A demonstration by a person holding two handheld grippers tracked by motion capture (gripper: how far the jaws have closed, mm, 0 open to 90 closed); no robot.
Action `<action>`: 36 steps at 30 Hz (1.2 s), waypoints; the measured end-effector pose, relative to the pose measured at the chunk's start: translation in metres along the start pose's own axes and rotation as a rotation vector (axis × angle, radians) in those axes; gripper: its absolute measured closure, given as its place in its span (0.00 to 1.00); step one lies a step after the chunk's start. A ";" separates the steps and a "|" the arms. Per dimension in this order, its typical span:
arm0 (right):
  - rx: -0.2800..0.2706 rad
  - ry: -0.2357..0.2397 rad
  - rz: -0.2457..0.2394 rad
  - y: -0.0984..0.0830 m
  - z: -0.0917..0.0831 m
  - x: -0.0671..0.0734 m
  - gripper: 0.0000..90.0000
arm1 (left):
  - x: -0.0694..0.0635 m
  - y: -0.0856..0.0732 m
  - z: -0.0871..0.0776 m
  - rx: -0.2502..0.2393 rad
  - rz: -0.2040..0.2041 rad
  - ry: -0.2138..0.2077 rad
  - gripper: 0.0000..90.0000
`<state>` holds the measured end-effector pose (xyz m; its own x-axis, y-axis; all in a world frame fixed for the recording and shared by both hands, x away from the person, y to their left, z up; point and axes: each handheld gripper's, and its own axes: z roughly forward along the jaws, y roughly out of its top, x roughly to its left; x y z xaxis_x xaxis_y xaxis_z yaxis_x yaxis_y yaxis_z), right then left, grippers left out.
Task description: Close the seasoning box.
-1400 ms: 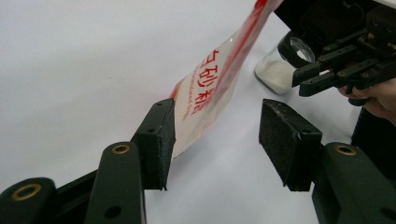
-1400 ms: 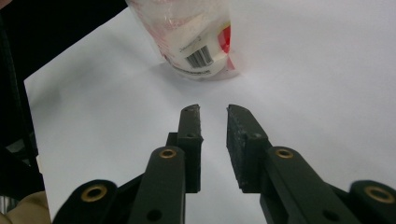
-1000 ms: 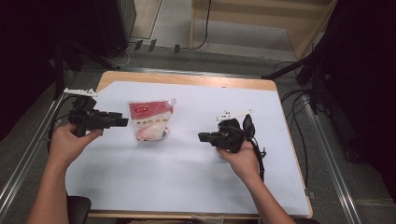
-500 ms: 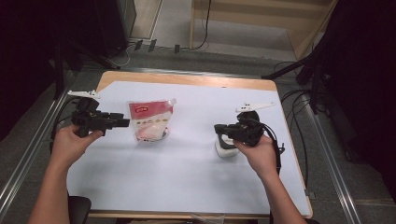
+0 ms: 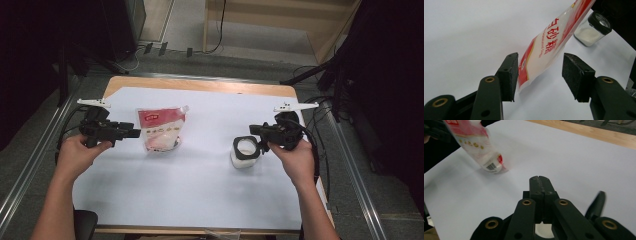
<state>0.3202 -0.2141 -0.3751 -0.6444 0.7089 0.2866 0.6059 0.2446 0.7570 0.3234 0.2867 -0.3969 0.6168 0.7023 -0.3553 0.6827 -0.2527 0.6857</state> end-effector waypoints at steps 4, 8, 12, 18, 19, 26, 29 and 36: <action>-0.006 -0.018 0.020 0.001 -0.006 -0.007 1.00 | -0.002 0.000 -0.001 0.000 0.011 0.002 0.54; -0.019 -0.031 0.035 0.002 -0.011 -0.015 1.00 | -0.002 0.000 0.000 0.000 0.006 -0.005 0.54; -0.026 -0.047 0.039 0.003 -0.017 -0.019 1.00 | -0.001 -0.001 0.000 0.004 0.005 -0.014 0.54; -0.039 -0.078 0.055 0.002 -0.024 -0.026 1.00 | -0.001 -0.002 0.000 0.006 0.007 -0.011 0.54; -0.039 -0.085 0.057 0.002 -0.025 -0.028 1.00 | -0.001 -0.002 0.000 0.007 0.007 -0.011 0.54; -0.043 -0.117 0.091 -0.003 -0.028 -0.040 1.00 | -0.001 -0.001 -0.001 0.000 0.017 -0.012 0.53; -0.037 -0.129 0.102 -0.006 -0.025 -0.044 1.00 | -0.001 -0.002 0.000 -0.002 0.011 -0.010 0.53; -0.006 -0.123 0.097 -0.009 -0.014 -0.043 1.00 | -0.002 -0.001 0.000 0.000 0.013 -0.007 0.53</action>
<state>0.3362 -0.2558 -0.3864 -0.5204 0.8051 0.2846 0.6596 0.1674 0.7327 0.3216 0.2857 -0.3976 0.6282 0.6941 -0.3514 0.6750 -0.2617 0.6899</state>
